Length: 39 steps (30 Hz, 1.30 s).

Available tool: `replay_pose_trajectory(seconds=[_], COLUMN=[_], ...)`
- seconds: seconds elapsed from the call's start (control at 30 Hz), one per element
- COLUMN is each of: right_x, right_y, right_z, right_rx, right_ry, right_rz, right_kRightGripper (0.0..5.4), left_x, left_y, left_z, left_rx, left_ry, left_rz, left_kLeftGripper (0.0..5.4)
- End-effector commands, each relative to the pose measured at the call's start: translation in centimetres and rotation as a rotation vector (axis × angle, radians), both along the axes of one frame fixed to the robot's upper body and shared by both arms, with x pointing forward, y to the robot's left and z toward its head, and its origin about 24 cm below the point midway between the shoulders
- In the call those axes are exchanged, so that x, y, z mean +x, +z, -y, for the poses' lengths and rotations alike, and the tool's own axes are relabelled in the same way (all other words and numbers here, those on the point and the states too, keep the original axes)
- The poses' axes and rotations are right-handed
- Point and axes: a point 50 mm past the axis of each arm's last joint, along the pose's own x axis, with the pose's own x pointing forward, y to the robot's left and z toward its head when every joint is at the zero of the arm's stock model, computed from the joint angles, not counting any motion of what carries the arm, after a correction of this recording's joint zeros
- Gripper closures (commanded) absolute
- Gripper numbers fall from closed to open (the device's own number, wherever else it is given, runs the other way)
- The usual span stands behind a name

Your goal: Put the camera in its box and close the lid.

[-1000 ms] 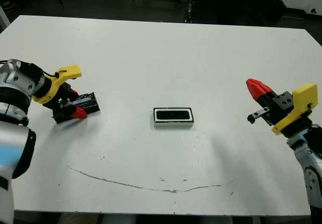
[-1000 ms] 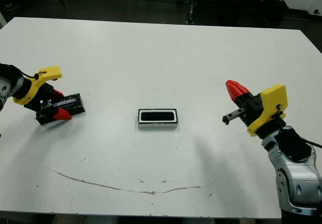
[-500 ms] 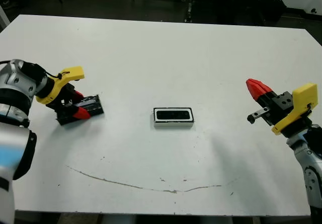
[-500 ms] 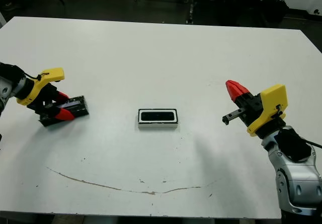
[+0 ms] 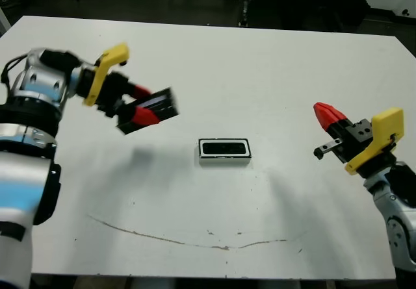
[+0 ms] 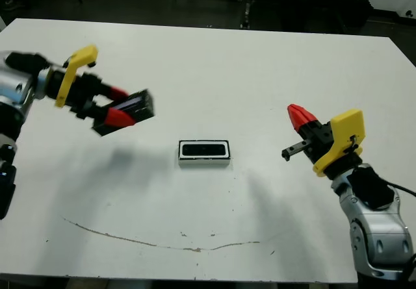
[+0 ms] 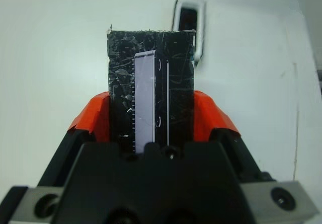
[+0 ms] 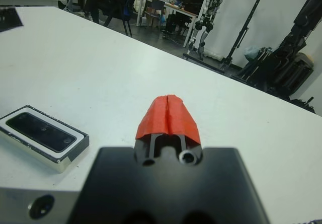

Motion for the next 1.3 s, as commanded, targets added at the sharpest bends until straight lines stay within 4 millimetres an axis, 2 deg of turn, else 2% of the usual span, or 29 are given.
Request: replay_pose_trajectory(seconds=[0.03,0.2,0.43,0.63,1.3], right_x=[-0.2,-0.2,-0.3,-0.3,0.1], right_y=[-0.6,-0.8,-1.0,-1.0,-0.8], right_z=[-0.1,-0.6,-1.2,-1.4,-1.5], right_rx=[-0.003,0.002,-0.019,0.031,0.033], right_ry=[-0.008,-0.006,-0.005,-0.013,-0.007], right_rz=[-0.021,-0.018,-0.003,-0.022,-0.008], right_kRightGripper=[5.40,5.40,5.40,5.40,5.40], left_x=[0.0,-0.1,-0.7,-1.3,-1.8], left_y=[0.9,0.9,-1.0,-2.5,-5.2], left_z=[1.9,4.0,6.1,6.4,6.9], left_rx=[0.014,0.044,0.121,0.198,0.237], left_ry=[-0.053,-0.075,-0.041,-0.003,-0.012], left_rz=[0.001,0.026,0.106,0.112,0.065], left_kLeftGripper=[2.24,2.24,2.24,2.24,2.24])
